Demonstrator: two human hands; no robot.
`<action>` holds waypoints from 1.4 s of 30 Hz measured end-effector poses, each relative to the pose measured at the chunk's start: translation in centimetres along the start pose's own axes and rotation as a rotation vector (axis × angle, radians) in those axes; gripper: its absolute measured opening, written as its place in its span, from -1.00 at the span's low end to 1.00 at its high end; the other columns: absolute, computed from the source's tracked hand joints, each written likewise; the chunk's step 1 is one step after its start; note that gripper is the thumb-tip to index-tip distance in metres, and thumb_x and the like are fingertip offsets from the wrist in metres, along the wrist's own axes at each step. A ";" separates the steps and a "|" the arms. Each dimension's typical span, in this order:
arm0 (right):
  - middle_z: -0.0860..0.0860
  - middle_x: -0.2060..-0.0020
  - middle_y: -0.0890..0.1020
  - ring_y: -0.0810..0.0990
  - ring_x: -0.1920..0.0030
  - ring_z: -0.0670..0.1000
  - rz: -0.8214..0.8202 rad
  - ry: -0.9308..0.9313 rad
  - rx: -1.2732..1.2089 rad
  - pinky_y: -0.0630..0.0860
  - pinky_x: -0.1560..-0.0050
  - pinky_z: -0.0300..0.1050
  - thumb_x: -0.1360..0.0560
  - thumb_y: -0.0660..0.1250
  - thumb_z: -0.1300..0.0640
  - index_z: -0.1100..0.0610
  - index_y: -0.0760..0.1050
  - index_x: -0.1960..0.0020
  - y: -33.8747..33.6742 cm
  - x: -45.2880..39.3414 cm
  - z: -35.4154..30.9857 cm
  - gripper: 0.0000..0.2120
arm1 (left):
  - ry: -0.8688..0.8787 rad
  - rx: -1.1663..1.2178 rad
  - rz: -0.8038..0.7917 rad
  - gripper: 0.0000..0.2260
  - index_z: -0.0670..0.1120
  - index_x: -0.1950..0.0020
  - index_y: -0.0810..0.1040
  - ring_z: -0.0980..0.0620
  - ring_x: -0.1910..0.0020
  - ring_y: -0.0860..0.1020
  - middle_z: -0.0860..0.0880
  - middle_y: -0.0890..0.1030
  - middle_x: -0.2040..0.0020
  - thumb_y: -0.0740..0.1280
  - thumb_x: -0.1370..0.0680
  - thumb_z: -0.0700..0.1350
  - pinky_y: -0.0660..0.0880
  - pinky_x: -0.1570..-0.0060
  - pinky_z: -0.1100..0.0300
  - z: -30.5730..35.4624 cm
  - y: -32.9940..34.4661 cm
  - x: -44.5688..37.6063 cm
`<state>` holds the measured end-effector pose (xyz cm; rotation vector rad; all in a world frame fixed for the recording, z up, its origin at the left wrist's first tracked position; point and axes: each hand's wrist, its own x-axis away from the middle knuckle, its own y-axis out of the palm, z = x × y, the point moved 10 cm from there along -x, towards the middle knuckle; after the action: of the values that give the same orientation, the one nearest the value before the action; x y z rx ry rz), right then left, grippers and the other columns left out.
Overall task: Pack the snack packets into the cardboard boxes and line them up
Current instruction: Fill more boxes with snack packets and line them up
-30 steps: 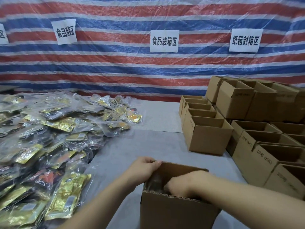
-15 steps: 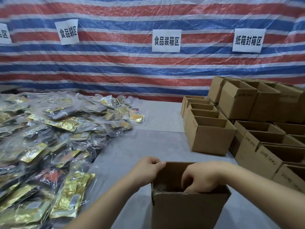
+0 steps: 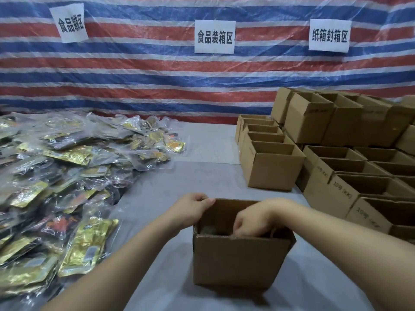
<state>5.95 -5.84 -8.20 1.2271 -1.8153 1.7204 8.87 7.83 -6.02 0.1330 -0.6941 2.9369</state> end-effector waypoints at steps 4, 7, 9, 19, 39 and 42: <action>-0.01 -0.32 0.56 0.52 -0.25 0.01 0.041 -0.041 0.052 0.33 -0.18 -0.14 -0.68 0.19 -0.04 0.11 0.49 -0.39 0.0 -1.3 -1.4 -0.63 | 0.002 0.006 0.016 -0.75 -0.04 0.16 0.58 0.11 0.26 0.49 0.03 0.57 0.24 0.28 -0.63 0.06 0.39 0.25 0.24 0.2 0.0 -0.2; 0.20 -0.38 0.51 0.51 -0.28 0.13 -0.073 -0.008 0.098 0.34 -0.10 -0.18 -0.68 0.22 0.14 0.29 0.42 -0.45 2.0 -3.4 -1.7 -0.62 | -0.004 0.007 0.020 -0.74 -0.02 0.20 0.57 0.15 0.28 0.49 0.08 0.57 0.28 0.29 -0.63 0.06 0.37 0.29 0.27 -0.2 -0.2 -0.2; 0.19 -0.37 0.53 0.53 -0.28 0.11 -0.075 -0.028 0.066 0.37 -0.12 -0.17 -0.69 0.22 0.09 0.29 0.43 -0.44 1.7 -3.0 -2.0 -0.60 | -0.008 0.016 0.027 -0.73 -0.01 0.22 0.56 0.17 0.30 0.48 0.10 0.56 0.30 0.29 -0.62 0.06 0.36 0.31 0.29 -0.3 -0.3 -0.2; -0.11 0.16 0.60 0.59 0.16 -0.08 1.041 -0.211 -0.089 0.63 0.08 0.00 -0.65 0.15 -0.16 -0.02 0.53 0.00 -10.5 6.9 -1.4 -0.72 | -0.072 0.121 -0.019 -0.53 -0.05 0.08 0.62 0.15 0.20 0.55 0.07 0.62 0.21 0.04 -0.66 0.20 0.42 0.19 0.26 -0.1 -0.2 0.2; 0.01 0.19 0.57 0.56 0.06 0.11 0.810 -0.104 0.094 0.48 -0.03 0.00 -0.68 -0.16 -0.24 0.06 0.45 0.19 -6.1 0.5 0.2 -0.41 | -0.808 -1.480 0.107 -0.25 -0.14 -0.52 0.27 -0.35 -0.38 0.32 -0.29 0.28 -0.48 0.14 -0.53 0.37 0.40 -0.25 -0.26 -13.8 -17.2 3.4; 0.07 0.03 0.65 0.60 -0.03 0.10 0.820 -0.101 0.110 0.50 -0.11 0.02 -0.67 -0.18 -0.26 0.07 0.55 0.04 -6.1 0.7 0.2 -0.38 | -0.819 -1.227 0.191 -0.17 -0.19 -0.58 0.09 -0.49 -0.38 0.28 -0.41 0.09 -0.50 0.28 -0.52 0.28 0.40 -0.25 -0.36 -15.1 -17.5 3.7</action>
<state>10.28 -5.56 -3.89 0.6214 -2.5323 2.2016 6.71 30.49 -11.31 1.1436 -2.4769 1.9329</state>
